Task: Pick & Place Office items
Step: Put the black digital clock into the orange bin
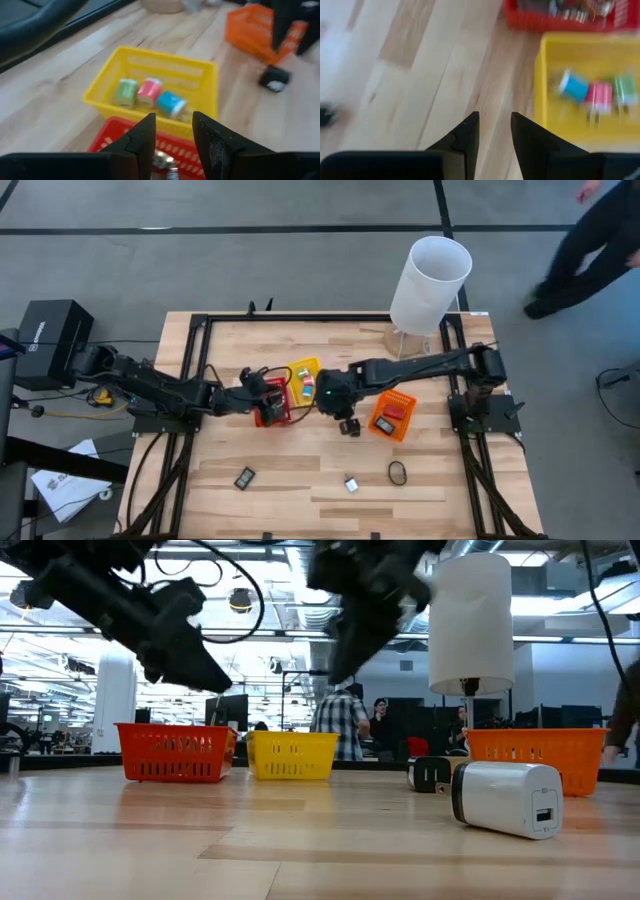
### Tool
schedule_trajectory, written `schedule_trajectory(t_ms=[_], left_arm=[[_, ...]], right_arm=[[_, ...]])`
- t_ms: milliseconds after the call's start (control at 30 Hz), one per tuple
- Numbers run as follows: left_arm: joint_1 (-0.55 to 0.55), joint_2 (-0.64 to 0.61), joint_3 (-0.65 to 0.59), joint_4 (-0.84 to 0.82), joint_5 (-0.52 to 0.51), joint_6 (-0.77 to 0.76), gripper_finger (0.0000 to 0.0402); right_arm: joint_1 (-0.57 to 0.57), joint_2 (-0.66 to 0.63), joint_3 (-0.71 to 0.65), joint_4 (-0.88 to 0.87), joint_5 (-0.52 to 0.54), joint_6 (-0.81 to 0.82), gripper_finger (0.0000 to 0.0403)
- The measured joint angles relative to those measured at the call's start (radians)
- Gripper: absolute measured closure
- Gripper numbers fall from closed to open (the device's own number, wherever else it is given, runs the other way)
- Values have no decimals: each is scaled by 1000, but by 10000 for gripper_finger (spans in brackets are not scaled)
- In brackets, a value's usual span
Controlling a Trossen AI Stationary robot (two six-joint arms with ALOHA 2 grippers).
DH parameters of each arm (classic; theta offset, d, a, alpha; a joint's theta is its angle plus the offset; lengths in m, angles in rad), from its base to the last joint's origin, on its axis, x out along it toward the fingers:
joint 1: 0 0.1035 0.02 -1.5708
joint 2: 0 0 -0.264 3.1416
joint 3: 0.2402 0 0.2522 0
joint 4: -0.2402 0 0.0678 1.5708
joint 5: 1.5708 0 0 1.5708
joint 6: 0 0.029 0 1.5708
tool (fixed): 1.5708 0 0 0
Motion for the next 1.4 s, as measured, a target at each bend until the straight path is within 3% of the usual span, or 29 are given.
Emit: schedule_trajectory(t_ms=[300,567,767,1133,1400], left_arm=[[-114,-22,1,45,-1,0,279],[-196,-22,0,58,-52,-43,279],[-237,-22,18,67,-53,-57,279],[-307,68,186,52,-61,6,279],[-344,183,425,-242,-55,23,279]], right_arm=[[40,-186,-30,-45,0,50,300],[58,-400,-315,168,1,124,300],[88,-554,-478,229,5,200,300],[201,-930,-875,631,36,200,300],[205,-1052,-1074,883,40,180,300]])
